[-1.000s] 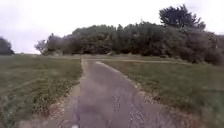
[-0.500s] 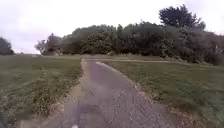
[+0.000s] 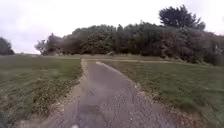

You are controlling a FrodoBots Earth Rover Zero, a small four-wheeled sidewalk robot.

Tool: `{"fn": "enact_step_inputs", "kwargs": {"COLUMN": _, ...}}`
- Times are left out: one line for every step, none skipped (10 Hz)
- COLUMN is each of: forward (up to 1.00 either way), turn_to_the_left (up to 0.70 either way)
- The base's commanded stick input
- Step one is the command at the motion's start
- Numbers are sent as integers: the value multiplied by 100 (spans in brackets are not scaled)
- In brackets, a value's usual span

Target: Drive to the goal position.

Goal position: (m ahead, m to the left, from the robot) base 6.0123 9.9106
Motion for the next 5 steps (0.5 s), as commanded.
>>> {"fn": "enact_step_inputs", "kwargs": {"forward": 70, "turn_to_the_left": 11}}
{"fn": "enact_step_inputs", "kwargs": {"forward": 70, "turn_to_the_left": 14}}
{"fn": "enact_step_inputs", "kwargs": {"forward": 70, "turn_to_the_left": 13}}
{"fn": "enact_step_inputs", "kwargs": {"forward": 70, "turn_to_the_left": 0}}
{"fn": "enact_step_inputs", "kwargs": {"forward": 70, "turn_to_the_left": 0}}
